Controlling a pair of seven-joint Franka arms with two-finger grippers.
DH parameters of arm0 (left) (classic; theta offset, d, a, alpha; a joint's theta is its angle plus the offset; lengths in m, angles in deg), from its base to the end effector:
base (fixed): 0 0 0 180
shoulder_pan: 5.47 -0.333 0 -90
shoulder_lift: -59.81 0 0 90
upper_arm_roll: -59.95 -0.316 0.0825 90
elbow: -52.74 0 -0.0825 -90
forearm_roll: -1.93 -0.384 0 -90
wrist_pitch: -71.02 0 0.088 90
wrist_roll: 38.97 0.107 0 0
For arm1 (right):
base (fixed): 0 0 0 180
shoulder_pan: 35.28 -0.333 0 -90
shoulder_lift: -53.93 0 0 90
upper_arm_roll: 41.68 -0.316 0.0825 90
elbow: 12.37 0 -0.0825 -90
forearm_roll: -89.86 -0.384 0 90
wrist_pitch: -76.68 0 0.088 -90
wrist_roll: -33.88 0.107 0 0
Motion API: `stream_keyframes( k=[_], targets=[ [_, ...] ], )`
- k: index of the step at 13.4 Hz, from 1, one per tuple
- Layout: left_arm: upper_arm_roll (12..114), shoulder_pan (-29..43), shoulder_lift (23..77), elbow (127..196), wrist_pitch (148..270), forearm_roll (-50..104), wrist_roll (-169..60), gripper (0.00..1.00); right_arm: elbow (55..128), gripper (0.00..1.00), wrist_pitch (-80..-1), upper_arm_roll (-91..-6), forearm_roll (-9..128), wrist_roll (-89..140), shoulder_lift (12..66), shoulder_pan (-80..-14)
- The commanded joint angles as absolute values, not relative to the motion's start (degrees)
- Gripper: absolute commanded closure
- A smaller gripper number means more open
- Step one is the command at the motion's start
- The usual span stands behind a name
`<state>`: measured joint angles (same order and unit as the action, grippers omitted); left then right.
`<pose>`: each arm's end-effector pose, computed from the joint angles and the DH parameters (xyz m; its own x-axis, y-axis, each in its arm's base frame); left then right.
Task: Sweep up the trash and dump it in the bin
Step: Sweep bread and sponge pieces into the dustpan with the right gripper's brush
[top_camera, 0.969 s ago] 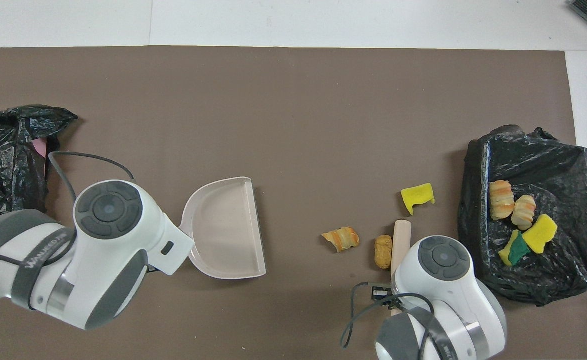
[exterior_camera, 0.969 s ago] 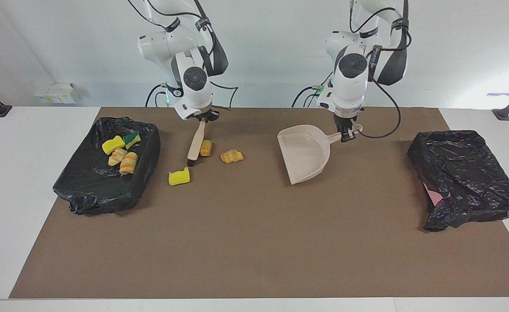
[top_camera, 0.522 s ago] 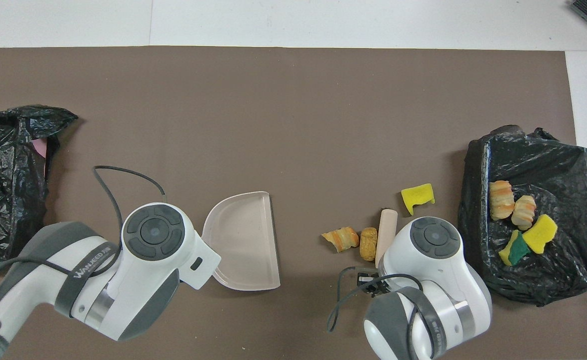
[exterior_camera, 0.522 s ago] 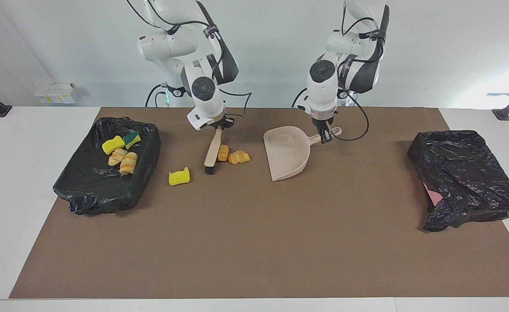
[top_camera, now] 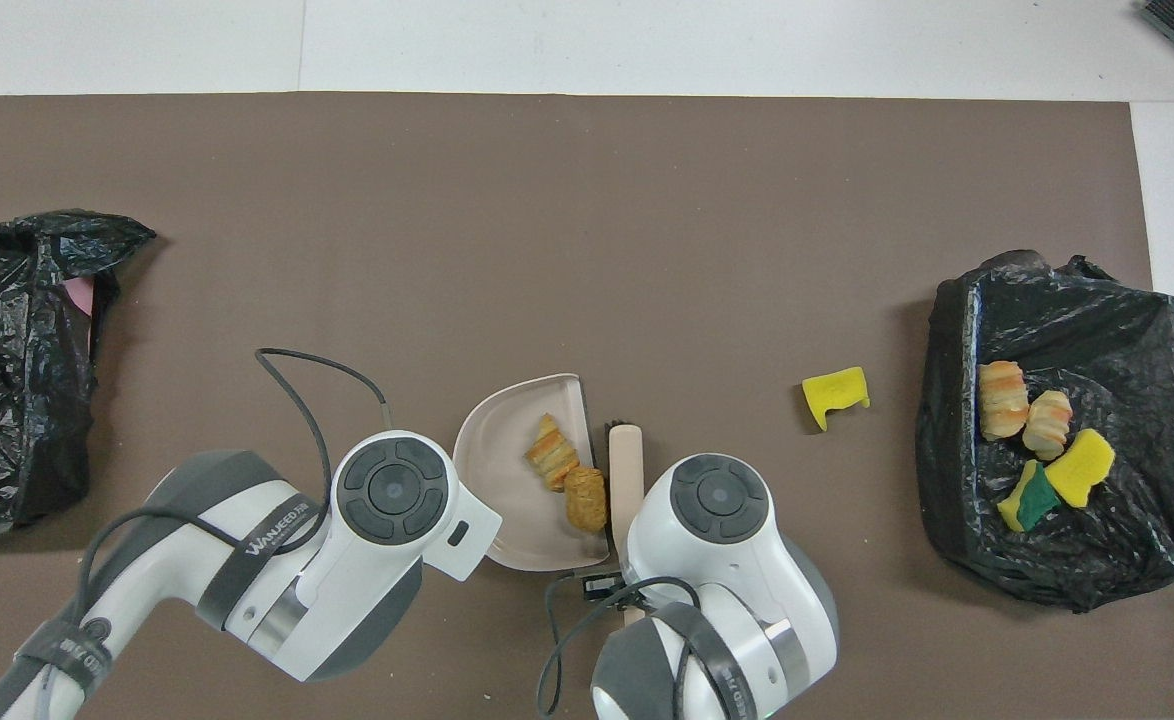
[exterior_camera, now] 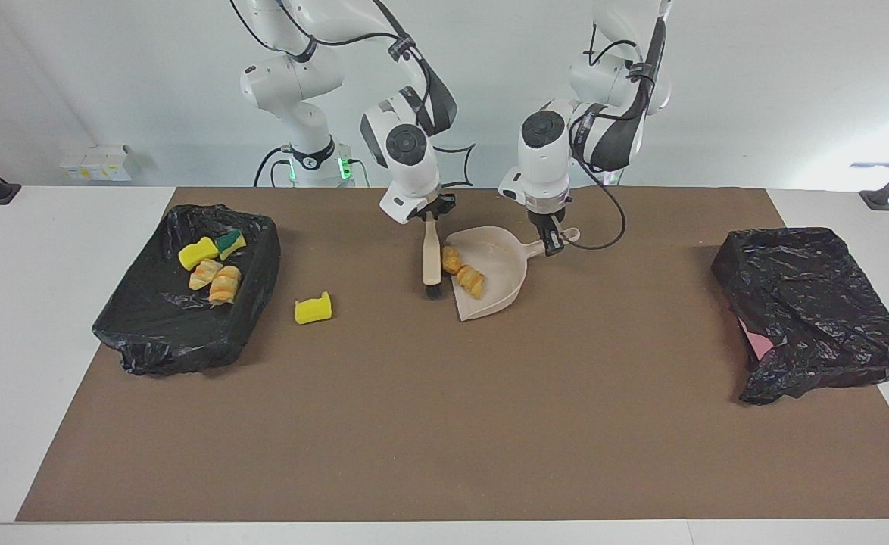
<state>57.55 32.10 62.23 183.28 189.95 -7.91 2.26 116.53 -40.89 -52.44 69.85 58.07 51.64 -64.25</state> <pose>0.4075 -0.2764 0.3609 0.1372 -0.9677 -0.2117 -0.9898 -0.1423 0.0091 0.3734 0.3343 0.3329 0.9349 0.0917 -0.3429 0.0471 -0.9896 -0.1361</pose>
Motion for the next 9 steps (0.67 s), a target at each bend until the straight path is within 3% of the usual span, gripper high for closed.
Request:
stream_keyframes(
  k=[1, 5, 9],
  targets=[
    [56.79, 32.77, 62.45, 183.79, 191.43, -7.21, 2.68, 1.00, 108.59, 1.00, -37.77, -52.32, 69.20, 59.27, 47.52, -64.10],
    [56.79, 32.33, 61.92, 183.70, 192.74, -7.13, 3.56, 1.00, 106.37, 1.00, -29.88, -51.79, 75.86, 58.84, 48.74, -60.34],
    [56.78, 29.44, 60.96, 183.88, 196.86, -3.88, 11.37, 1.00, 105.84, 1.00, -18.62, -51.88, 87.72, 57.18, 49.89, -51.56]
  ],
)
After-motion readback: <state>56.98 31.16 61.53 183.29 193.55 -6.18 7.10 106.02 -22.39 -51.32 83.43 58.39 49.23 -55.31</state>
